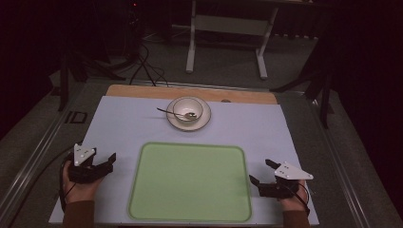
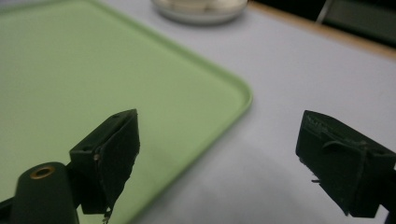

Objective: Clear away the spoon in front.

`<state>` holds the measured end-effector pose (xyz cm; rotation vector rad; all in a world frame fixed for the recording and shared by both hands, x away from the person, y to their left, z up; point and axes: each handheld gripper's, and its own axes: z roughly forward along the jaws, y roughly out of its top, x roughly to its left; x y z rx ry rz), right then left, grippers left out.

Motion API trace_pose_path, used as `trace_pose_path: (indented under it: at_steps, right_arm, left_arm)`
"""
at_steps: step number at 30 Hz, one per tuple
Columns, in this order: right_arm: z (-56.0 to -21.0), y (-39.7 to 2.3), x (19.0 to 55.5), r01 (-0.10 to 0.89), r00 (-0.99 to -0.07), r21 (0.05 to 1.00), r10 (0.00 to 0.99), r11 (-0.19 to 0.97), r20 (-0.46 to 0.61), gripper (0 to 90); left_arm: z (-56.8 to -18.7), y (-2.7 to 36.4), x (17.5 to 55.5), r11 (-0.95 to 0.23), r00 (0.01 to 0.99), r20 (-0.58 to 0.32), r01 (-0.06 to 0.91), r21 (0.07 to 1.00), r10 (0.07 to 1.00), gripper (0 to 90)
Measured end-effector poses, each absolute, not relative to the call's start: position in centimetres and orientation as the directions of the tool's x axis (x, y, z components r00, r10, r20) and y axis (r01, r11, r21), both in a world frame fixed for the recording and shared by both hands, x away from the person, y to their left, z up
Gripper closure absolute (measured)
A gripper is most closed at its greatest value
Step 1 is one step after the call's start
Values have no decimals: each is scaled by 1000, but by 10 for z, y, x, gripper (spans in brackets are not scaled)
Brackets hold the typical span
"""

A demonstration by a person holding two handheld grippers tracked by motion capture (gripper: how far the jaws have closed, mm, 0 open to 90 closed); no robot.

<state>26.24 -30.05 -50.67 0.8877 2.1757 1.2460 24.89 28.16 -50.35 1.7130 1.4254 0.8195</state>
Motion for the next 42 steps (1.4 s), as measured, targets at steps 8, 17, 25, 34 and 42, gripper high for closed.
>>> trace_pose_path:
  at_steps: [8,17,25,34,42]
  right_arm:
    - [-500,-312,258,277,-677,911,735,305,-40,139]
    - [-500,-310,260,265,-696,912,717,313,-43,140]
    - [-499,-312,259,267,-692,914,720,306,-39,140]
    - [-499,-312,259,264,-687,916,725,303,-42,140]
    - [-498,-312,260,259,-687,917,726,302,-45,140]
  left_arm:
    - [-497,281,239,-105,181,24,457,883,983,287]
    - [-495,277,235,-119,198,33,444,888,980,300]
    - [-489,273,236,-120,231,17,441,889,973,307]
    - [-473,272,235,-108,274,-12,420,901,962,321]
    - [-457,276,241,-94,291,-31,406,909,956,337]
